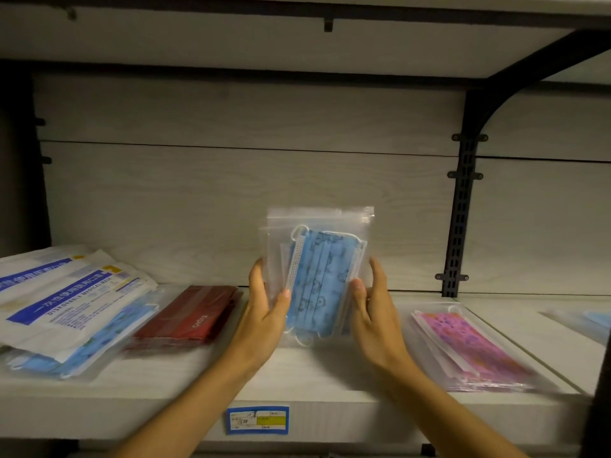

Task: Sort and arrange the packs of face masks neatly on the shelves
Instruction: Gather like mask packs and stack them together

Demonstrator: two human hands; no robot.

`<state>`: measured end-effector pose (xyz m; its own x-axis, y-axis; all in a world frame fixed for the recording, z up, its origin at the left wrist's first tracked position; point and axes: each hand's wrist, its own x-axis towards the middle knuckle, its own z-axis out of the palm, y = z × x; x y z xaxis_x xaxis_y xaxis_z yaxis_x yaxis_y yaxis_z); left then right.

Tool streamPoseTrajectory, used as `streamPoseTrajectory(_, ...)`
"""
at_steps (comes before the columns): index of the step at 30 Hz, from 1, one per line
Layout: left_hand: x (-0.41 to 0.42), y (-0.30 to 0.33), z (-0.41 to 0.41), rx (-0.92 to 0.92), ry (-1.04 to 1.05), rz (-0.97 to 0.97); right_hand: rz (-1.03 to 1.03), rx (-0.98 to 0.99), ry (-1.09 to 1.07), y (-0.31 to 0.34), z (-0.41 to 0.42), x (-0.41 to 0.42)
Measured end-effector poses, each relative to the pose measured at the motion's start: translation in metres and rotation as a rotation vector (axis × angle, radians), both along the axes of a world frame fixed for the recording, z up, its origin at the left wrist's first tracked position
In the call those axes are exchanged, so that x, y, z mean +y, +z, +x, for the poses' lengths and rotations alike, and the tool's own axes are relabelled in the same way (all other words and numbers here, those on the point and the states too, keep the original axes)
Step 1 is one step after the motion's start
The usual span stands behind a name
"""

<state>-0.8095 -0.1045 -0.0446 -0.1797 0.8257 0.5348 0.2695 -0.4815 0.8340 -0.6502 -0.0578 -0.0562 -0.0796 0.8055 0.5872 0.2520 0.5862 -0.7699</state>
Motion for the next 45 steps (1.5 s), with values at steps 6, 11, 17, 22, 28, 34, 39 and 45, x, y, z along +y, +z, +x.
streamPoseTrajectory(6, 0.0, -0.003, -0.003, 0.047, 0.024, -0.12, -0.129, -0.086, 0.055, -0.004, 0.002, 0.001)
streamPoseTrajectory(11, -0.002, -0.005, -0.005, 0.119, -0.022, -0.117, -0.127, -0.088, 0.097, -0.002, 0.007, -0.004)
streamPoseTrajectory(17, -0.003, -0.002, 0.0, 0.082, -0.029, -0.094, -0.086, -0.037, 0.017, 0.002, 0.004, -0.001)
streamPoseTrajectory(22, 0.006, -0.007, -0.004, 0.023, 0.027, -0.106, -0.147, -0.132, 0.017, 0.0, 0.003, -0.004)
streamPoseTrajectory(28, 0.008, -0.008, -0.01, 0.078, 0.091, -0.107, -0.137, -0.166, -0.02, 0.004, 0.007, -0.008)
streamPoseTrajectory(34, 0.011, -0.008, -0.013, 0.088, 0.111, -0.042, -0.074, -0.012, -0.127, 0.005, 0.007, 0.0)
streamPoseTrajectory(39, 0.012, -0.011, -0.01, 0.105, 0.065, -0.037, -0.161, -0.057, -0.023, 0.001, 0.006, -0.003)
streamPoseTrajectory(45, 0.014, -0.01, -0.012, 0.081, 0.028, -0.063, -0.086, -0.055, 0.019, 0.001, 0.002, -0.003)
